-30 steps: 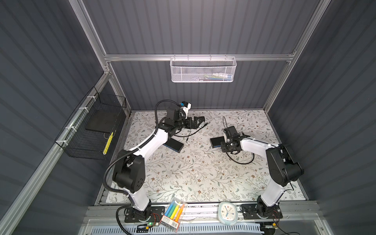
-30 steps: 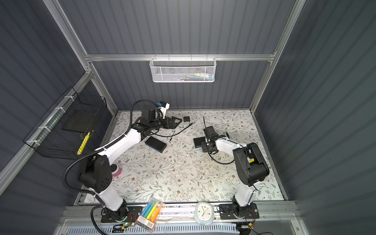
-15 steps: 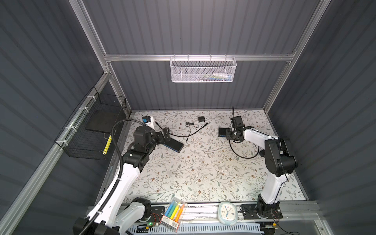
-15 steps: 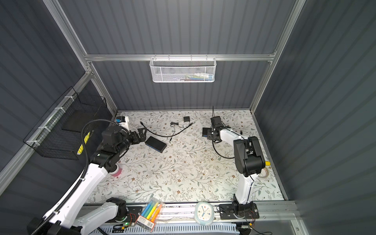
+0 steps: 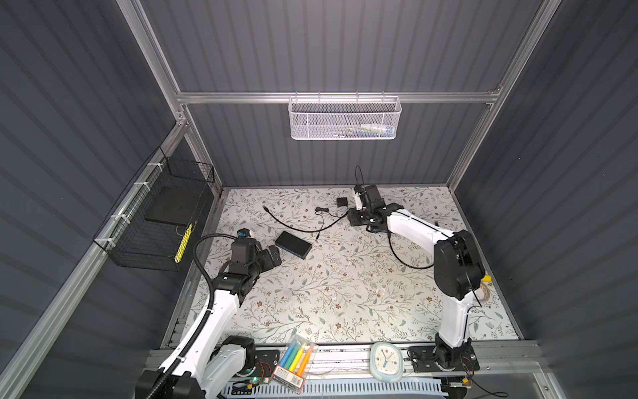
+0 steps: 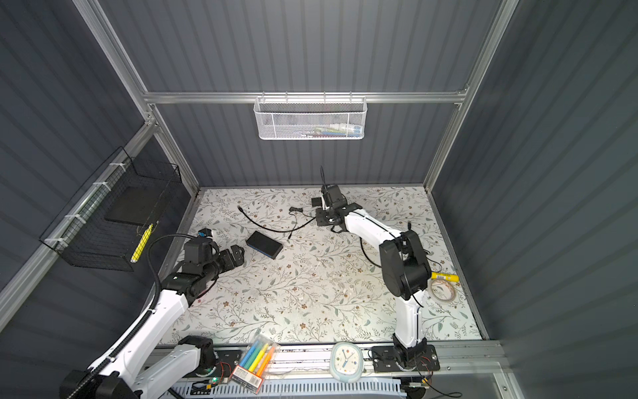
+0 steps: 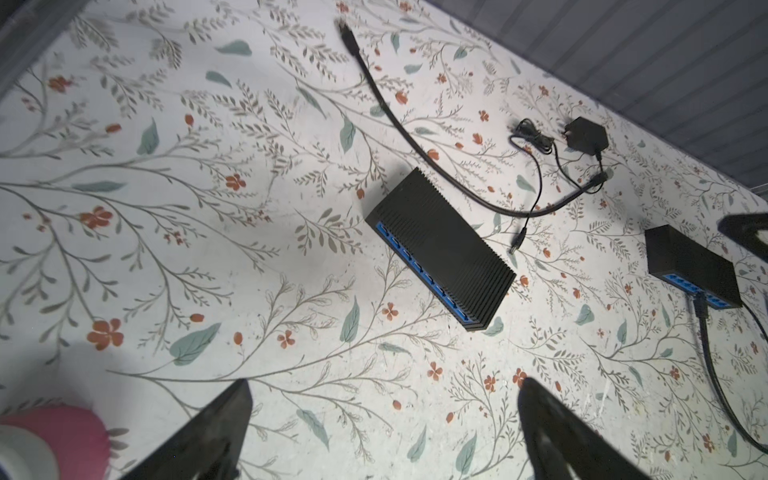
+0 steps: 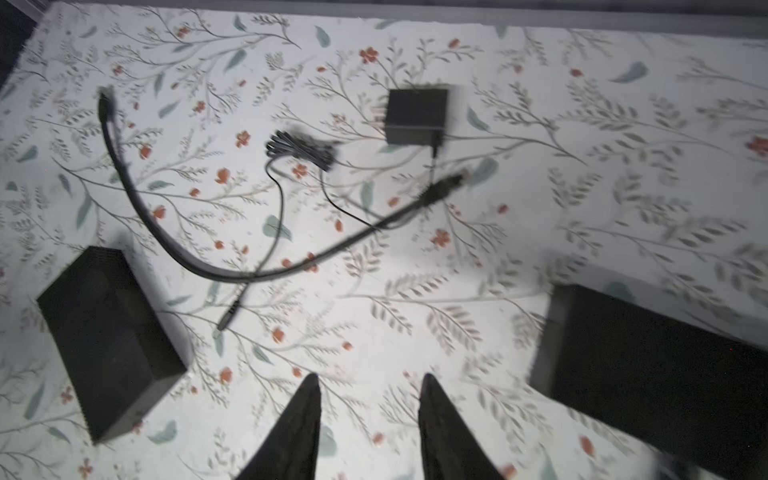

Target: Insert the plug into the switch port

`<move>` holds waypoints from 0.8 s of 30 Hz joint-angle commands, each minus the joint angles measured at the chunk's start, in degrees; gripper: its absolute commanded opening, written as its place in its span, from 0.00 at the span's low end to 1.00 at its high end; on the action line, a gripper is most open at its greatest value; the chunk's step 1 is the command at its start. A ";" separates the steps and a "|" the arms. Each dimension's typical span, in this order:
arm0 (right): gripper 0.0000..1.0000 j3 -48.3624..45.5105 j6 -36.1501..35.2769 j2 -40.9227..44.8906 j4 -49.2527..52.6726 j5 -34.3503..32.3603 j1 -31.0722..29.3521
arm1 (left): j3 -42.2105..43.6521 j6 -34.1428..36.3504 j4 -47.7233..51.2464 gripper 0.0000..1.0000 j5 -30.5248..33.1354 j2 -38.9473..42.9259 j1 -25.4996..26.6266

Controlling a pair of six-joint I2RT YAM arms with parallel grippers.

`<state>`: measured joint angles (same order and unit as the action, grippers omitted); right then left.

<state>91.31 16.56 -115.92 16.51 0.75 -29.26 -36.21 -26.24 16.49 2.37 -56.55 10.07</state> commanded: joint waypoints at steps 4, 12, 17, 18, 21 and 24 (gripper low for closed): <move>0.39 13.19 8.67 -13.35 -0.35 0.65 -3.26 | -0.31 0.54 -6.45 1.00 -8.22 -5.75 -2.51; 0.36 28.33 13.26 -26.39 2.43 1.68 -5.71 | -5.94 4.02 -4.45 0.99 -12.49 -14.60 -2.51; 0.34 40.25 13.82 -34.30 12.10 0.25 -7.34 | -7.85 3.81 -4.47 0.98 -13.25 -16.53 -2.51; 0.32 42.55 13.75 -35.85 13.85 -0.52 -7.61 | -8.40 4.14 -4.21 0.99 -13.26 -16.97 -2.51; 0.26 48.79 14.08 -39.01 19.00 -1.08 -7.85 | -9.49 5.25 -3.74 0.99 -13.18 -17.54 -2.55; 0.16 49.04 14.27 -39.12 20.12 -1.22 -7.83 | -9.22 5.41 -4.35 0.99 -13.16 -17.12 -2.51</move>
<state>138.65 29.93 -154.50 30.33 0.80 -37.01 -44.10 -22.50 11.46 -9.74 -73.80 7.77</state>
